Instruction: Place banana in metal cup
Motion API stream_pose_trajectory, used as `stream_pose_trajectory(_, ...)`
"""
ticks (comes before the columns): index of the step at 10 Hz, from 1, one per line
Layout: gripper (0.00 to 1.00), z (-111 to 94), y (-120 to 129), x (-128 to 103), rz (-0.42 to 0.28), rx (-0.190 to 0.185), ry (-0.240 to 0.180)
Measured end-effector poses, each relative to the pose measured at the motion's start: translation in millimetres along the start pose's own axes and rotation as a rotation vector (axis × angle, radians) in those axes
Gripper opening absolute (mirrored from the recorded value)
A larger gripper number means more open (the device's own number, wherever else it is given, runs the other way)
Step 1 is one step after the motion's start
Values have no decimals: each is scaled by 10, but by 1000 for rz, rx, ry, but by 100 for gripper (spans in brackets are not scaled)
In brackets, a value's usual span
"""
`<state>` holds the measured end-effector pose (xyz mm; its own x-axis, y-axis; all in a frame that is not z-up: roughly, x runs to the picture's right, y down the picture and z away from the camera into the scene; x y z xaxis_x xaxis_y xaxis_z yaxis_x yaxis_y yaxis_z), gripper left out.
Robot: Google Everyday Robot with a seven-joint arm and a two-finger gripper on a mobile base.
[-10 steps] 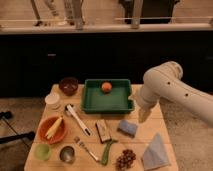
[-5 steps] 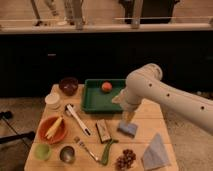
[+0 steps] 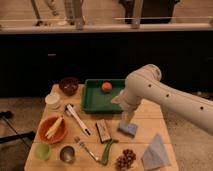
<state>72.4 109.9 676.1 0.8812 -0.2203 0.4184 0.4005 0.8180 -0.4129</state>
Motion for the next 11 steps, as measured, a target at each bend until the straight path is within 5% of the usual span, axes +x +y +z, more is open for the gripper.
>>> stream_pose_trajectory(5, 74, 74, -62, -88, -45, 10, -31)
stream_pose_trajectory(11, 74, 632, -591, -936, -231, 42, -170)
